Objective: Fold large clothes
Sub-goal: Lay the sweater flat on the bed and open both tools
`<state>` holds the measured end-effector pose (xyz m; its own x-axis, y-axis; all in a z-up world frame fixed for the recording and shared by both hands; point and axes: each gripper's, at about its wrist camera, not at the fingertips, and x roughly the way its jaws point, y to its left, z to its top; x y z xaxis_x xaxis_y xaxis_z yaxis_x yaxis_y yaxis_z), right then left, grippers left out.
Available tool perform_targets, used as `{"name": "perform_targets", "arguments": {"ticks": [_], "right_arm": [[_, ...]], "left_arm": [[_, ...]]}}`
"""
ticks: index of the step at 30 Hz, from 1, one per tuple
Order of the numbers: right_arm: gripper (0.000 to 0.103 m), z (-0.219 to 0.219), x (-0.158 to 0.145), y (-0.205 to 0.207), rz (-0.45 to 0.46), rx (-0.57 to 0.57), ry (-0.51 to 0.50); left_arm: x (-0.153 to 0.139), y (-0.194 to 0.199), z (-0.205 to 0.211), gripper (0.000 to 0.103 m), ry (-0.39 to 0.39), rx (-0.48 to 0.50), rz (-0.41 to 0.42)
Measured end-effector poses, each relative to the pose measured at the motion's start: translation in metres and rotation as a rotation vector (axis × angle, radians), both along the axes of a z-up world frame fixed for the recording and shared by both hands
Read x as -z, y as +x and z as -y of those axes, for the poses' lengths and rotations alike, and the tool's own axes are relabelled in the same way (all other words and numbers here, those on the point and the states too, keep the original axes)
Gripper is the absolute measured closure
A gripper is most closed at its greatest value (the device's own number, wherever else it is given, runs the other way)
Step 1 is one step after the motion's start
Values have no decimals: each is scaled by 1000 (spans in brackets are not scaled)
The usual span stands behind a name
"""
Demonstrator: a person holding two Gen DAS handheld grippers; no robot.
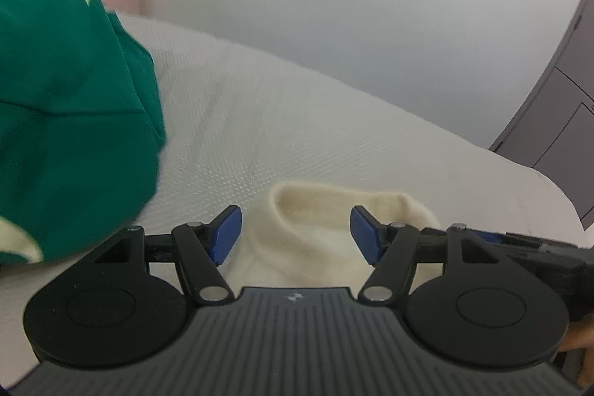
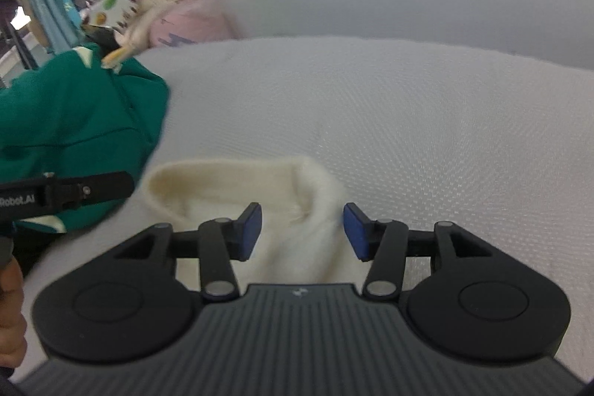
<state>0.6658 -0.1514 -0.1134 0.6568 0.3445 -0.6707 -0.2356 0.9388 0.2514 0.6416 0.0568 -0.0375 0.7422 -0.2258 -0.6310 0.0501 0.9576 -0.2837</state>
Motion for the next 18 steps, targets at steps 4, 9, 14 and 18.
{"name": "perform_targets", "arguments": {"ticks": [4, 9, 14, 18], "right_arm": [[51, 0, -32, -44, 65, -23, 15], [51, 10, -68, -112, 150, -53, 20], [51, 28, -88, -186, 196, -72, 35], [51, 31, -89, -239, 216, -107, 24]], "left_arm": [[-24, -62, 0, 33, -4, -16, 74], [-51, -154, 2, 33, -6, -33, 135], [-78, -260, 7, 33, -2, -60, 173], [-77, -332, 9, 33, -1, -77, 182]]}}
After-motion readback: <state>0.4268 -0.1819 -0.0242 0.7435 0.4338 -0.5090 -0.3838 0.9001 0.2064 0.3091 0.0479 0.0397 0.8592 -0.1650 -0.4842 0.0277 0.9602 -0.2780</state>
